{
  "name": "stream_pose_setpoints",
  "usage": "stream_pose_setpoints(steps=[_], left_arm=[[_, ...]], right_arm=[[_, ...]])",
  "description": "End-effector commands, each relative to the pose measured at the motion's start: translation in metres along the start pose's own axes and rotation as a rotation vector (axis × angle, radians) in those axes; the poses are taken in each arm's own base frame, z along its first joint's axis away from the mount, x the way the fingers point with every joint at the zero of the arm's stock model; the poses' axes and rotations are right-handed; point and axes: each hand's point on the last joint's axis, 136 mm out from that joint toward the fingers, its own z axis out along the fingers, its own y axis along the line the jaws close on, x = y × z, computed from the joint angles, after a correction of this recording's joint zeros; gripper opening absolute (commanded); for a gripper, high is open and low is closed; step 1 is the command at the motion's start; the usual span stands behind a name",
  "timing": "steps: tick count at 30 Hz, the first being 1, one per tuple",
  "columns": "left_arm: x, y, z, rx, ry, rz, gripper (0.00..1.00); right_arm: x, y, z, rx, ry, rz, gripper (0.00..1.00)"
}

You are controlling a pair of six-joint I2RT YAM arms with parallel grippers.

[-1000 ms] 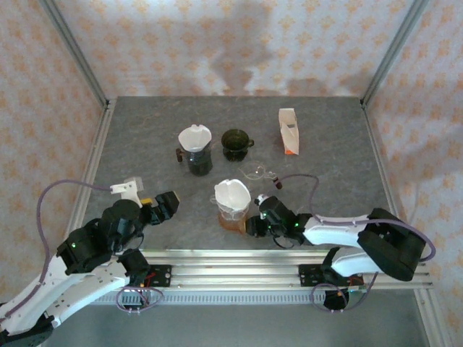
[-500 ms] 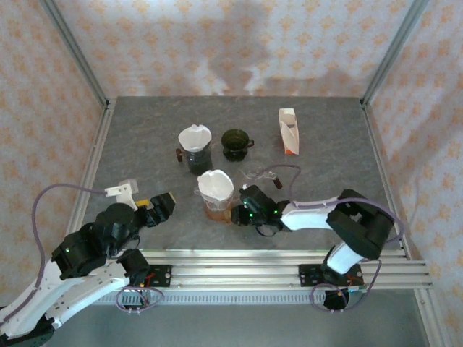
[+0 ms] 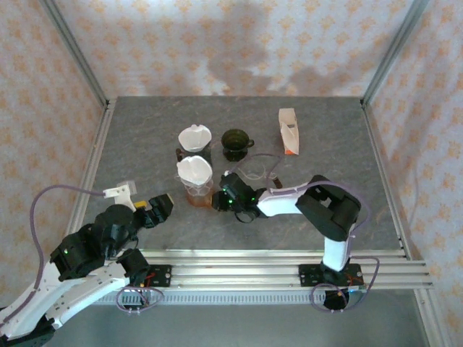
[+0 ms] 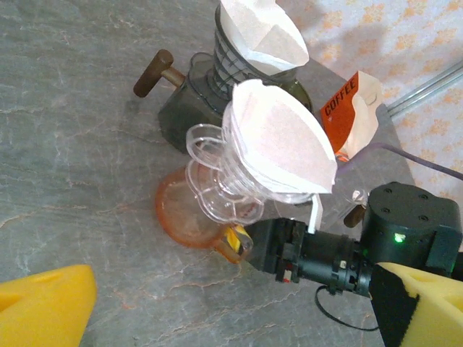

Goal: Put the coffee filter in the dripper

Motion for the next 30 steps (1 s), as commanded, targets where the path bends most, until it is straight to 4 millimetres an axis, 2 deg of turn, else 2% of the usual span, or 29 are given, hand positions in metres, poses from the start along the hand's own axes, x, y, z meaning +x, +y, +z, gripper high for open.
stream_pose_setpoints(steps=[1,7,10,16,20,23,26,30], left_arm=[[0.003,0.014,0.000,-0.050,-0.007,0.000,0.98],[0.004,0.013,0.001,-0.047,-0.003,-0.002,0.98],[0.004,0.013,0.002,-0.046,-0.004,0.000,0.98],[0.004,0.005,0.007,-0.025,0.002,0.011,0.99],[0.006,-0.002,0.012,-0.015,0.016,0.023,1.00],[0.009,-0.006,0.018,-0.004,0.029,0.031,1.00],[0.013,-0.009,0.025,0.000,0.040,0.035,1.00],[0.015,-0.013,0.030,0.006,0.049,0.035,1.00]], right_arm=[[-0.024,0.011,0.009,-0.015,-0.080,-0.016,0.27],[-0.024,0.010,0.007,-0.002,-0.076,-0.022,0.30],[-0.019,0.009,-0.001,-0.002,-0.066,-0.017,0.33],[0.005,0.010,-0.029,0.008,-0.020,-0.031,0.42],[0.017,0.009,-0.064,0.013,-0.015,-0.070,0.49],[0.014,0.010,-0.100,0.033,-0.041,-0.125,0.53],[-0.002,0.004,-0.140,0.092,-0.111,-0.170,0.58],[-0.037,-0.025,-0.180,0.216,-0.168,-0.150,0.63]])
